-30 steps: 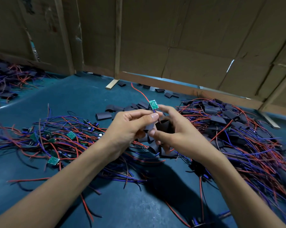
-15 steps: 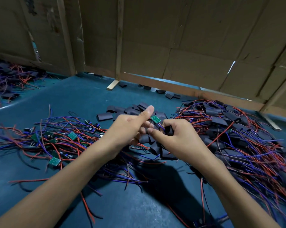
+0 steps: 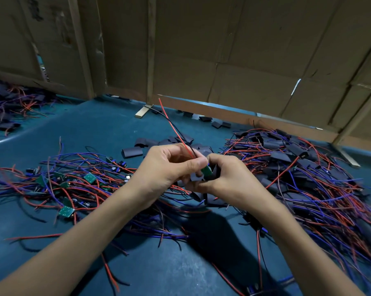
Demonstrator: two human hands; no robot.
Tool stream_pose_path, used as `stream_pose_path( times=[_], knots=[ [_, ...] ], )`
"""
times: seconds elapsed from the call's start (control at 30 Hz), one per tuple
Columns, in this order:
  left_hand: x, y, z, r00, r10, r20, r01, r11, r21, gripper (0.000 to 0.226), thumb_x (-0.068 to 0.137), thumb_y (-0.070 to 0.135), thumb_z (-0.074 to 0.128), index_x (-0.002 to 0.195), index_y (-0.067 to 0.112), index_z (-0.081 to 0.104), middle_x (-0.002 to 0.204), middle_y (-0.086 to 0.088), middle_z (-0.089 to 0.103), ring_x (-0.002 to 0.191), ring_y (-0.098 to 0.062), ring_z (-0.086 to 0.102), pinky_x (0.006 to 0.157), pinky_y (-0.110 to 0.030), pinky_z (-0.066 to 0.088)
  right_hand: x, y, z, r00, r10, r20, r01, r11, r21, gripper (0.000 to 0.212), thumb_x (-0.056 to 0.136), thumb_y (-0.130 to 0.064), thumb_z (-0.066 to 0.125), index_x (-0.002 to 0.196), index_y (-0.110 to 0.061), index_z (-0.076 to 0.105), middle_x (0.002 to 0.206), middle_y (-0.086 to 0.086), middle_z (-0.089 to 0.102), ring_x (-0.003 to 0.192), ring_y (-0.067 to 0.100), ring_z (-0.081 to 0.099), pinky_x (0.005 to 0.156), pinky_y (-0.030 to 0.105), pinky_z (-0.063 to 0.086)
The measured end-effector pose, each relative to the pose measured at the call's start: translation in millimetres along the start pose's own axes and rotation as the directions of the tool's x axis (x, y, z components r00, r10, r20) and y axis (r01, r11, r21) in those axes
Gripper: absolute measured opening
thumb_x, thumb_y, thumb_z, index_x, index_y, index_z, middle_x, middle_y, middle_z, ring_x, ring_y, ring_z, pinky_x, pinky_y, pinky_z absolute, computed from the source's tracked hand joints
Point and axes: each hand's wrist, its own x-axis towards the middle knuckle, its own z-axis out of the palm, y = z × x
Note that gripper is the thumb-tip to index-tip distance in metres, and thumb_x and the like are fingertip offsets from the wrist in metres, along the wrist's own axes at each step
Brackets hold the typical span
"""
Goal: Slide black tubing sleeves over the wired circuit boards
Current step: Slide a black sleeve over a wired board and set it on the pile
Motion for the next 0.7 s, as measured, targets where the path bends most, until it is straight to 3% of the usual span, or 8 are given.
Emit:
stream_pose_path(
  times=[0.13,0.3,0.43,0.57,0.7],
  knots=[
    [-1.0,-2.9,8.8,0.989,0.087,-0.122,-0.08,0.995,0.062,0.023,0.074,0.029,0.079,0.084,0.008,0.075,0.072,-0.004,0.07,0.054,-0.013,0.053,0.055,-0.025,0.05,-0.2,-0.2,1.9,1.0,-0.01,-0.019,0.01,1.0,0.01,0.033,0.072,-0.038,0.089,0.085,-0.027,0.06,0.053,-0.017,0.06,0.043,0.002,0.05,0.043,0.012,0.034],
    [-1.4,-7.7,11.9,0.958,0.126,-0.256,-0.107,0.99,0.089,0.012,0.083,0.013,0.08,0.085,0.004,0.073,0.076,-0.015,0.071,0.056,-0.019,0.06,0.059,-0.029,0.054,0.4,-1.2,6.8,0.999,-0.006,-0.037,0.004,0.999,-0.051,0.034,0.075,-0.042,0.084,0.094,-0.033,0.058,0.067,-0.025,0.064,0.053,-0.002,0.057,0.048,0.013,0.04],
    [-2.9,-5.6,11.8,0.971,0.115,-0.208,-0.095,0.99,0.101,0.012,0.08,0.004,0.08,0.088,-0.003,0.072,0.081,-0.014,0.074,0.072,-0.018,0.069,0.067,-0.029,0.057,-0.8,-0.8,6.3,0.998,0.063,-0.014,-0.063,0.998,0.003,0.033,0.078,-0.04,0.081,0.098,-0.038,0.054,0.071,-0.018,0.069,0.045,0.003,0.059,0.04,0.017,0.04],
    [-4.3,-4.8,9.6,0.978,0.136,-0.16,-0.112,0.982,0.155,0.01,0.08,0.002,0.081,0.087,0.001,0.073,0.086,-0.012,0.076,0.075,-0.016,0.071,0.068,-0.025,0.057,0.8,1.8,6.0,0.989,0.144,-0.027,-0.143,0.989,0.037,0.035,0.078,-0.034,0.079,0.101,-0.04,0.053,0.07,-0.005,0.071,0.041,0.005,0.058,0.037,0.022,0.043],
    [-6.1,-3.1,8.9,0.982,0.163,-0.095,-0.147,0.977,0.156,0.011,0.08,0.003,0.081,0.084,0.011,0.073,0.099,-0.003,0.077,0.089,-0.016,0.075,0.076,-0.027,0.059,0.2,2.8,5.1,0.984,0.176,-0.04,-0.177,0.984,-0.008,0.042,0.075,-0.038,0.076,0.11,-0.041,0.053,0.08,-0.006,0.068,0.051,0.006,0.062,0.046,0.03,0.053]
  ],
)
